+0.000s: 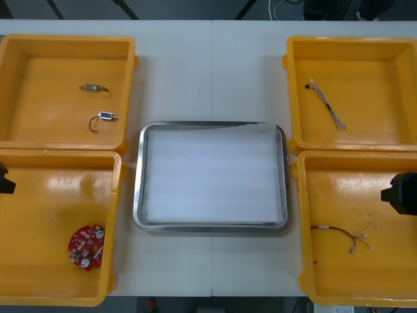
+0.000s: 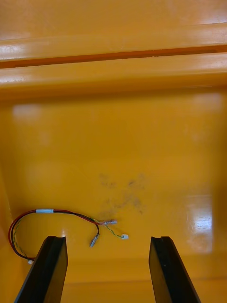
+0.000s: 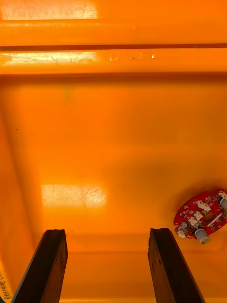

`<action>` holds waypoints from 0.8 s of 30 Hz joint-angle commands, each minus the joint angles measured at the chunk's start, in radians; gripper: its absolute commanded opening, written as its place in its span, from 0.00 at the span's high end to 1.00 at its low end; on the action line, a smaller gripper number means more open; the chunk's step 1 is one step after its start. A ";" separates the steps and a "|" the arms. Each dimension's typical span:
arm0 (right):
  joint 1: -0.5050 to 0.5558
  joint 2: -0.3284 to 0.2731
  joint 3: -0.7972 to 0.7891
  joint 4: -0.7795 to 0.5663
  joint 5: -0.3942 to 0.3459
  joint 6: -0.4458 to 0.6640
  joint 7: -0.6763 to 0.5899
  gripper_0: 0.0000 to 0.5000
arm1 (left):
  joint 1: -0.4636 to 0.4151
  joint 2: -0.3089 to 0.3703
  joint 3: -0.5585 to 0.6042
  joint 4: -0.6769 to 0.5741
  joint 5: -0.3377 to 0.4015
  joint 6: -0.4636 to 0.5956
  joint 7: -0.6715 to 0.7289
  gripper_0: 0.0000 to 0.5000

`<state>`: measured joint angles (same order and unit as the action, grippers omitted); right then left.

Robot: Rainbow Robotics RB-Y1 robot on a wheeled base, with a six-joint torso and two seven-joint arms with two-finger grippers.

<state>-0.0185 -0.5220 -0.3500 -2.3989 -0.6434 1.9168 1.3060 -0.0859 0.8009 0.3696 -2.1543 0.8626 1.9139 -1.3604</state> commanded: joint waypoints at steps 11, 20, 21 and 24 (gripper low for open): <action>0.020 0.014 -0.029 -0.009 -0.005 0.003 -0.024 0.00 | 0.012 0.040 0.025 -0.024 0.003 0.006 -0.086 0.00; 0.002 -0.020 -0.026 0.000 -0.013 0.003 -0.022 0.00 | 0.012 0.040 0.025 -0.024 0.003 0.006 -0.086 0.00; 0.005 -0.021 -0.018 0.000 -0.013 0.003 -0.021 0.00 | 0.012 0.040 0.025 -0.024 0.003 0.006 -0.086 0.00; 0.009 -0.021 -0.001 0.000 -0.022 0.003 -0.014 0.00 | 0.012 0.040 0.025 -0.024 0.003 0.006 -0.086 0.00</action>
<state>-0.0187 -0.5224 -0.3519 -2.3958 -0.6517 1.9168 1.3060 -0.0859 0.8009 0.3696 -2.1543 0.8626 1.9139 -1.3604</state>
